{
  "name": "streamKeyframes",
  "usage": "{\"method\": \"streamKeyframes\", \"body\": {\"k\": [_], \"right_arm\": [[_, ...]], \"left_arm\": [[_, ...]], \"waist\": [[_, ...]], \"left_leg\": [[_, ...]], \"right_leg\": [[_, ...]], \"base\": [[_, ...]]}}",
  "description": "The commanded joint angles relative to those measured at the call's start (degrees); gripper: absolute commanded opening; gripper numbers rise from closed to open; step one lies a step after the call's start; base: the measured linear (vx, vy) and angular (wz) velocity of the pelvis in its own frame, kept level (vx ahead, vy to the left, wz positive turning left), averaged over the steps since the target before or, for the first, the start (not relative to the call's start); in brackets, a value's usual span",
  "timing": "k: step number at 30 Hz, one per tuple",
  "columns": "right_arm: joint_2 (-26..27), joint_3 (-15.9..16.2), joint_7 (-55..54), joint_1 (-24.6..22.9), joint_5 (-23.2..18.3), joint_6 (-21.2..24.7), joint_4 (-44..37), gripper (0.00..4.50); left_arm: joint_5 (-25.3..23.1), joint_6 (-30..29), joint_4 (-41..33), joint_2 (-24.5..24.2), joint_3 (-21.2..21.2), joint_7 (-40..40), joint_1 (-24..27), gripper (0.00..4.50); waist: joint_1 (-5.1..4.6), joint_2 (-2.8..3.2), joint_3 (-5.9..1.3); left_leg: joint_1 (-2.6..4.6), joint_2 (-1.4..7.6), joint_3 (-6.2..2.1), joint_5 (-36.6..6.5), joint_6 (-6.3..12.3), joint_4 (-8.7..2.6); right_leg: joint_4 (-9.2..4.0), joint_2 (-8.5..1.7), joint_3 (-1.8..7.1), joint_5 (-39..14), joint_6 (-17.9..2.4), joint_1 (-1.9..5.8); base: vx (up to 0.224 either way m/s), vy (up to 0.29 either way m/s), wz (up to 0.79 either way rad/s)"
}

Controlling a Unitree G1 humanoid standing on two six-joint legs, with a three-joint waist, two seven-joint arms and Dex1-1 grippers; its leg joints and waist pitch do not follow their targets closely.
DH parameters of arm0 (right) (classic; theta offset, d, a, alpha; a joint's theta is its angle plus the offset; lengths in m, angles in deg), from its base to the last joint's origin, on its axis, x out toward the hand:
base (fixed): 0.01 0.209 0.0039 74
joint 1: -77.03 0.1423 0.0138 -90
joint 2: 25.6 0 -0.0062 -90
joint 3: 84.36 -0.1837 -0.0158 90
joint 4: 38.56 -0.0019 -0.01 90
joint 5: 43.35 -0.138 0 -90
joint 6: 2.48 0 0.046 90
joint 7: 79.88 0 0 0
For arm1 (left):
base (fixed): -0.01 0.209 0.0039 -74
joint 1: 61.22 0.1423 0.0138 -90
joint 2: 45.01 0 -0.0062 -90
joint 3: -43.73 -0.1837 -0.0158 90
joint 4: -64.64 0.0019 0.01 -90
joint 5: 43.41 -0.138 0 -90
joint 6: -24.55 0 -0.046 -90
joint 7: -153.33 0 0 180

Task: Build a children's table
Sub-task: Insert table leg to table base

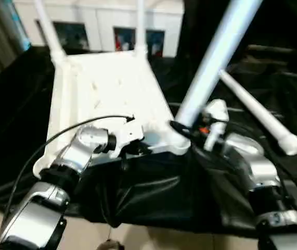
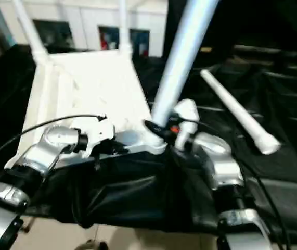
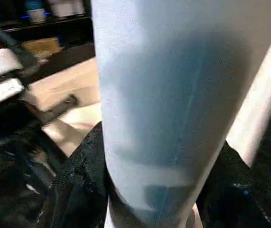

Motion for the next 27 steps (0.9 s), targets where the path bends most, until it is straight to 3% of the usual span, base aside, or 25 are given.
{"method": "streamKeyframes", "body": {"k": [1, 2, 5, 7, 12, 13, 17, 21, 27], "right_arm": [[-0.8, 0.5, 0.5, -1.6, 0.7, 1.0, -1.0, 1.88], [-1.1, 0.9, 0.0, -2.6, 0.6, 3.3, -3.6, 1.88], [-2.5, 2.2, -1.5, -5.3, 0.1, 8.8, -9.7, 1.88], [-2.9, 2.3, -2.1, -5.9, 0.0, 10.2, -10.9, 1.88], [-2.9, -0.8, -3.8, -4.5, -0.3, 9.5, -8.8, 1.88], [-4.3, -1.6, -4.0, -3.4, -0.2, 11.1, -8.3, 1.88], [-7.0, -0.5, -2.9, -2.3, 0.4, 14.7, -7.3, 1.88], [-7.5, 0.6, -1.5, -1.1, 1.1, 15.2, -4.6, 1.88], [-6.9, 1.7, -0.7, 2.5, 1.9, 14.8, 1.2, 1.88]], "left_arm": [[0.9, 1.4, -1.2, 0.5, 0.0, 1.3, 0.1, 0.0], [0.9, 1.4, -1.3, 0.4, -0.1, 1.4, 0.1, 0.0], [1.0, 1.5, -1.6, 0.2, -0.1, 1.9, 0.3, 0.0], [1.0, 1.5, -1.8, 0.1, -0.1, 2.1, 0.4, 0.0], [1.0, 1.6, -2.0, -0.1, -0.1, 2.5, 0.5, 0.0], [1.1, 1.5, -2.3, -0.2, -0.2, 2.9, 0.7, 0.0], [1.1, 1.8, -2.6, -0.3, -0.5, 3.6, 0.9, 0.0], [0.9, 2.0, -2.6, -0.4, -0.6, 3.7, 0.9, 0.0], [0.7, 2.0, -2.6, -0.4, -0.7, 3.9, 0.8, 0.0]], "waist": [[0.1, -0.01, -4.17], [0.23, 0.09, -3.95], [0.16, -0.07, -3.85], [0.08, -0.12, -3.87], [-0.03, -0.11, -3.93], [-0.05, -0.07, -3.97], [0.2, -0.17, -4.26], [0.32, -0.15, -4.17], [0.03, -0.02, -4.2]], "left_leg": [[1.8, 3.46, -1.43, -3.7, 6.07, -2.35], [2.0, 3.69, -1.56, -5.0, 4.93, -2.66], [2.11, 3.69, -1.62, -5.4, 4.07, -2.83], [2.17, 3.62, -1.57, -6.4, 3.44, -2.86], [2.12, 3.52, -1.54, -6.0, 2.62, -2.69], [2.11, 3.49, -1.55, -5.6, 2.67, -2.64], [1.97, 3.26, -1.42, -2.8, 3.89, -2.06], [1.88, 3.27, -1.4, -3.7, 4.1, -1.99], [2.01, 3.45, -1.5, -5.0, 2.7, -2.02]], "right_leg": [[-2.67, -5.11, 2.19, 17.4, -13.3, 2.34], [-2.91, -4.94, 2.24, 13.8, -12.9, 2.42], [-2.98, -4.88, 2.3, 12.0, -12.4, 2.57], [-3.17, -5.26, 2.44, 10.1, -12.4, 2.47], [-3.09, -5.34, 2.57, 9.2, -12.8, 2.51], [-2.98, -5.29, 2.53, 9.9, -13.1, 2.53], [-2.33, -5.09, 2.42, 15.1, -13.5, 2.9], [-2.41, -5.08, 2.3, 13.8, -13.7, 2.79], [-2.4, -5.15, 2.24, 10.4, -14.7, 2.71]], "base": [[0.0, 0.0, 0.0], [0.0, 0.0, 0.0], [0.0, 0.0, 0.0], [0.0, 0.0, 0.0], [0.0, 0.0, 0.0], [0.0, 0.0, 0.0], [0.0, 0.0, 0.0], [0.0, 0.0, 0.0], [0.0, 0.0, 0.0]]}}
